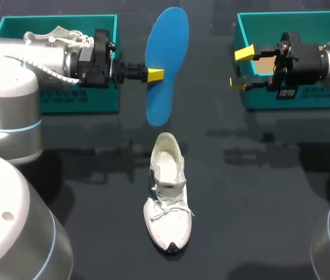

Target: Take the shoe out of the shoebox, open the shoe tongue, remove and reinsert the insole, then place the shoe into the shoebox

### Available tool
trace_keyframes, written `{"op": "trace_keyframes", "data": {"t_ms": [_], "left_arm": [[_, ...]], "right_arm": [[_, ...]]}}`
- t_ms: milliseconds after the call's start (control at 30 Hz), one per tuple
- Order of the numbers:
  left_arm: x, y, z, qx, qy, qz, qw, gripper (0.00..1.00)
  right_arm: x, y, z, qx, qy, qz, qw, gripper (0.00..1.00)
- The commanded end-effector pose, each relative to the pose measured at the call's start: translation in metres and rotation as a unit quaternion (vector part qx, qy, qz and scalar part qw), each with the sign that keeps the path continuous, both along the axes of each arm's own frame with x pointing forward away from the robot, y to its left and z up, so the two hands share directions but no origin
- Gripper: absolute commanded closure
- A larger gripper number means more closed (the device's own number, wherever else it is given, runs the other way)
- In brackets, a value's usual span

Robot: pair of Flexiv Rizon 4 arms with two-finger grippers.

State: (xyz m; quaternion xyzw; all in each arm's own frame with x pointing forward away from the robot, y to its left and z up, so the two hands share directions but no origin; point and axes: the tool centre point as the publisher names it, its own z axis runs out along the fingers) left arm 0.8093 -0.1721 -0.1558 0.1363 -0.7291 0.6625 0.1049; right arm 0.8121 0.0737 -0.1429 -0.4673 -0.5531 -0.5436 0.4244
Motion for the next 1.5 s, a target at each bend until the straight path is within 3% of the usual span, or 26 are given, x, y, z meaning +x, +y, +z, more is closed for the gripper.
{"op": "trace_keyframes", "data": {"t_ms": [33,333,567,767,933,1167,1500], "left_arm": [[-0.005,0.0,0.002,-0.03,0.17,0.026,0.985,1.0],[-0.005,0.0,0.002,-0.03,0.17,0.026,0.985,1.0],[-0.014,-0.017,-0.015,-0.054,0.337,0.032,0.939,1.0],[-0.012,-0.027,-0.024,-0.062,0.403,0.046,0.912,1.0],[-0.002,-0.035,-0.03,-0.068,0.459,0.055,0.884,1.0],[0.002,-0.043,-0.038,-0.071,0.478,0.063,0.873,1.0],[0.009,-0.052,-0.049,-0.069,0.515,0.068,0.852,1.0]], "right_arm": [[-0.002,0.0,0.0,-0.002,0.0,-0.001,1.0,0.0],[-0.002,0.0,0.0,-0.002,0.0,-0.001,1.0,0.0],[-0.002,0.0,0.0,-0.002,0.0,-0.001,1.0,0.0],[-0.002,0.0,0.0,-0.002,0.0,-0.001,1.0,0.0],[-0.003,0.004,0.008,-0.053,-0.023,0.01,0.998,0.0],[-0.007,0.012,0.016,-0.141,-0.034,0.0,0.989,0.0],[-0.012,0.028,0.037,-0.277,-0.034,-0.014,0.96,0.0]]}}
